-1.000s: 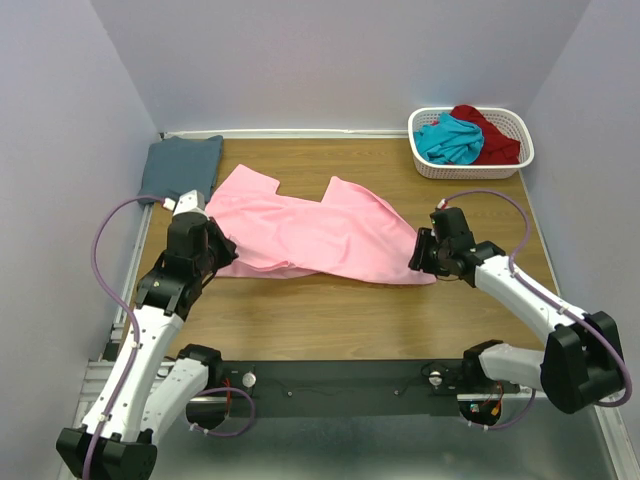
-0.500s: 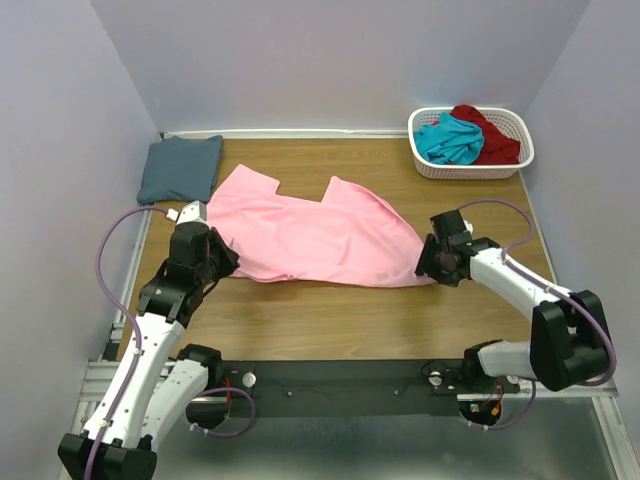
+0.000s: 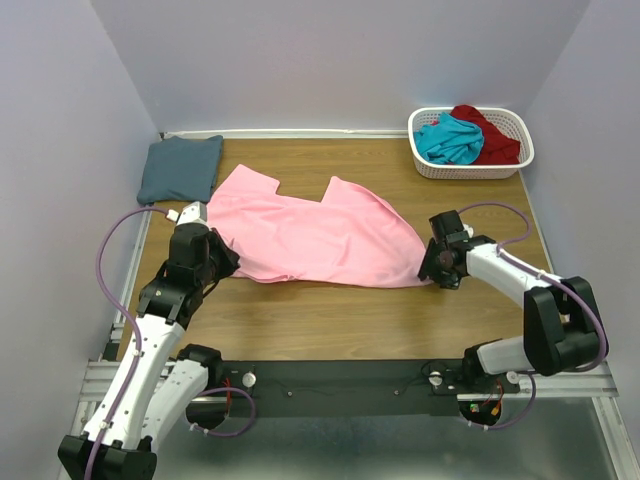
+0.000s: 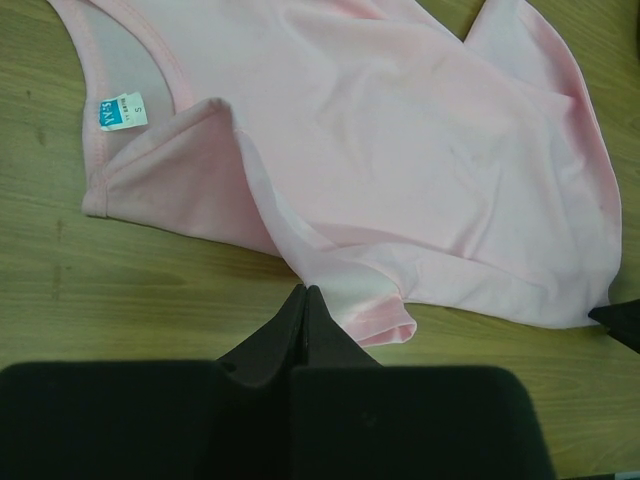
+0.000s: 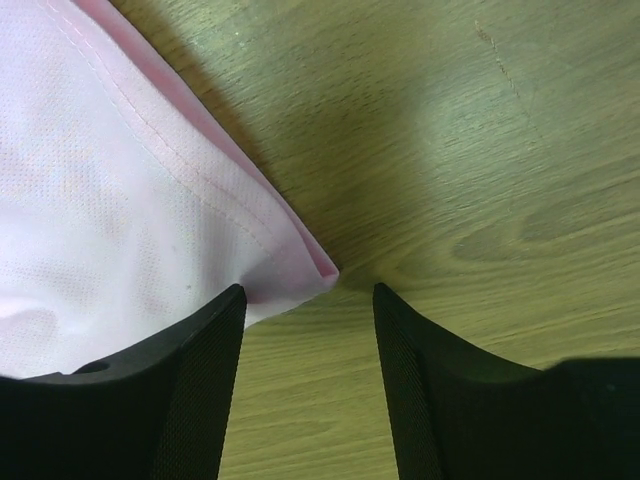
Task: Fold and stack the t-shirts
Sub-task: Flatten the tshirt out
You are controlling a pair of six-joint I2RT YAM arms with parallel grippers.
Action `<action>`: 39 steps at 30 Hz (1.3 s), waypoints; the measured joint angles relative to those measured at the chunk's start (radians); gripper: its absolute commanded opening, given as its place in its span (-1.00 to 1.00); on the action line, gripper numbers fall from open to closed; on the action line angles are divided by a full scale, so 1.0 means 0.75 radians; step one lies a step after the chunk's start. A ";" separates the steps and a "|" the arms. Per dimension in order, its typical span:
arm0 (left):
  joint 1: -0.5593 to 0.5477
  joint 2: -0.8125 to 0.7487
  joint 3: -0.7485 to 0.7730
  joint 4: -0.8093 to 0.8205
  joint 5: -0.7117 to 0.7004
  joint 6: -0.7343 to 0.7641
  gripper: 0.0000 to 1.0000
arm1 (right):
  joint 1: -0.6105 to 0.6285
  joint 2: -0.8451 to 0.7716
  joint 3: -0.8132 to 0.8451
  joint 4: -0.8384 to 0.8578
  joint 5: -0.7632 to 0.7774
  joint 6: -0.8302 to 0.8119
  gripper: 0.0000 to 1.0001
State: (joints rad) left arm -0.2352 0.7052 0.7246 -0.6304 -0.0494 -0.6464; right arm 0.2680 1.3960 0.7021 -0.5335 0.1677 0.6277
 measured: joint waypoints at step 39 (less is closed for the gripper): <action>-0.004 0.040 1.294 0.289 -0.400 0.365 -1.00 | 0.011 -0.434 1.367 0.014 0.123 -0.756 -0.99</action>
State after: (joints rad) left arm -0.2379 0.7349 1.6951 -0.4133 -0.3492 -0.3725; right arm 0.2764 1.0706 1.7275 -0.5232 0.2600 0.0605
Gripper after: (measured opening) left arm 0.004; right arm 0.009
